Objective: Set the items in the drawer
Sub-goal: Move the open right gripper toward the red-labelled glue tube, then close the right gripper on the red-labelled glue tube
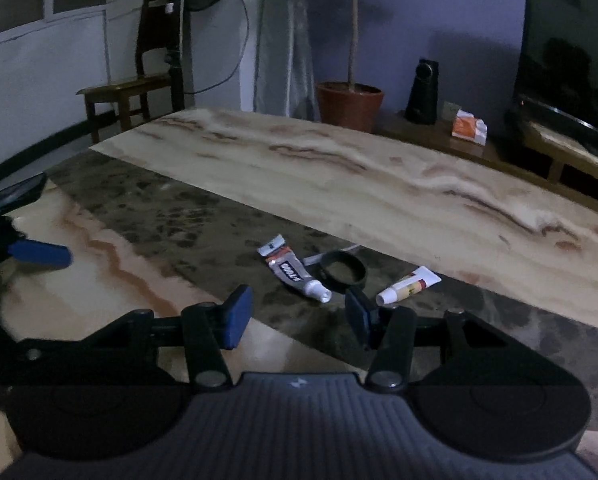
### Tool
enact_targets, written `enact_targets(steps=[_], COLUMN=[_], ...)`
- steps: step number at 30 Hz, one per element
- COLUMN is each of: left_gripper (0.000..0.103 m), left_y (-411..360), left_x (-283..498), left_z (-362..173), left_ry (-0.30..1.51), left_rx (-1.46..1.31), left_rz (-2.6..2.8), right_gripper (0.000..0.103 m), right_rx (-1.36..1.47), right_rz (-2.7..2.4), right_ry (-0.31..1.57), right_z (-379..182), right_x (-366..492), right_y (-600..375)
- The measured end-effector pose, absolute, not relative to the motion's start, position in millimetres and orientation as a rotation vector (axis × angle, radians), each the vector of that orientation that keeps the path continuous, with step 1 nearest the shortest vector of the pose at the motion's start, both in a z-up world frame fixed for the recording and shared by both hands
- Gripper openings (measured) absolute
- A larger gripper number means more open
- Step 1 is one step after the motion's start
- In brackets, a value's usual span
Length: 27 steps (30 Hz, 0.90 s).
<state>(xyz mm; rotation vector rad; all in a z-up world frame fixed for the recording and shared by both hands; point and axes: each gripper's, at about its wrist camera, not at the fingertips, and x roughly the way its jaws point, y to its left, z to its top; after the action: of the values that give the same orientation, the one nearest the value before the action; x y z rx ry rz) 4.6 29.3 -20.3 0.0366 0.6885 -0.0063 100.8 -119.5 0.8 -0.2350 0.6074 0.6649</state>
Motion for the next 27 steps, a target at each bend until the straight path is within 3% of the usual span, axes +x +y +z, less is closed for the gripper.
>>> enact_targets(steps=[10,11,14,15,27], left_gripper=[0.103,0.103,0.103,0.103,0.103], left_y=[29.1,29.2,29.2,29.2,29.0], left_x=[4.4,4.5,4.4,4.5,4.3], left_z=[-20.3,-20.3,-20.2,-20.2,-20.1], left_ry=[0.689,0.689,0.689,0.689,0.689], left_rx=[0.037,0.037,0.037,0.037,0.037], left_rz=[-0.006,-0.006,-0.006,-0.006,-0.006], right_gripper=[0.054,0.051,0.019,0.013,0.017], right_rx=[-0.243,-0.241,-0.251,-0.259,-0.246], right_rz=[0.669,0.671,0.666,0.669,0.677], right_ry=[0.613,0.613,0.600,0.598,0.606], right_z=[-9.3,-9.3,-9.4,-9.3,-7.1], right_x=[115.3,115.3,111.8,109.9,107.4], right_y=[-108.4,-108.0,-106.5,-105.6,-103.2])
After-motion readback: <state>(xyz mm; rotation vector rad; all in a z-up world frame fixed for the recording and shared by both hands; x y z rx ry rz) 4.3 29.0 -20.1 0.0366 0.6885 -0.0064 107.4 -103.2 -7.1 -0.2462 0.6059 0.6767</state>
